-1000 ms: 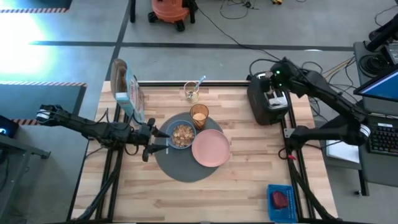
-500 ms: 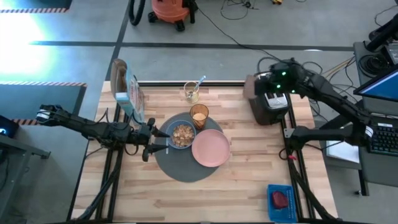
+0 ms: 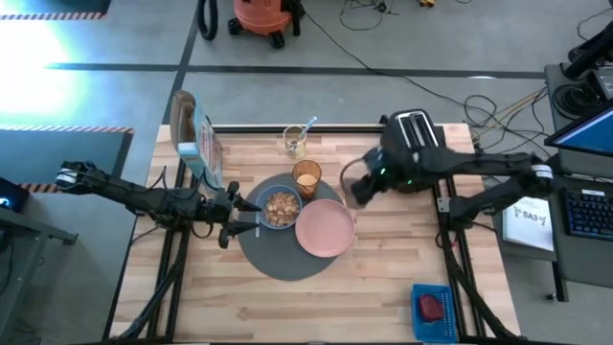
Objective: Arrange a breakfast setting
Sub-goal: Put the bread on the pink plate
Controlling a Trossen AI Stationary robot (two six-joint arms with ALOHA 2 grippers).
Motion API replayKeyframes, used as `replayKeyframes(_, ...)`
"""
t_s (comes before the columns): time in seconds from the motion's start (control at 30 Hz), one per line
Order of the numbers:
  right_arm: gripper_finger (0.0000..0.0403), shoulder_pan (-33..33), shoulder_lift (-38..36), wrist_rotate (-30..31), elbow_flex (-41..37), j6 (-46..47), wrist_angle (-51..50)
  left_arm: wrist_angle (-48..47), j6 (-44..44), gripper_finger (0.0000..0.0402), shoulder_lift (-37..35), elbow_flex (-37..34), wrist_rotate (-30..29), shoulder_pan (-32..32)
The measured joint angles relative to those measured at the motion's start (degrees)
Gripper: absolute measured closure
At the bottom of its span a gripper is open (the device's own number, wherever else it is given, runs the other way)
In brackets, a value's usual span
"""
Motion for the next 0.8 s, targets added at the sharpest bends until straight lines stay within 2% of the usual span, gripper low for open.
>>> replayKeyframes(0.3,0.0394,7.89,8.14,-0.57,-5.63,2.22,18.01,-0.02,-1.71,0.0188,0.09,0.00,1.54,-0.26)
replayKeyframes(0.53,0.0394,8.77,13.65,-0.74,-7.58,3.27,21.79,-0.05,-2.27,0.0188,0.33,0.00,3.18,-0.40)
replayKeyframes(0.8,0.0391,9.06,18.28,-6.75,-8.52,0.83,29.90,-0.10,-2.17,0.0188,0.80,0.00,3.77,-0.42)
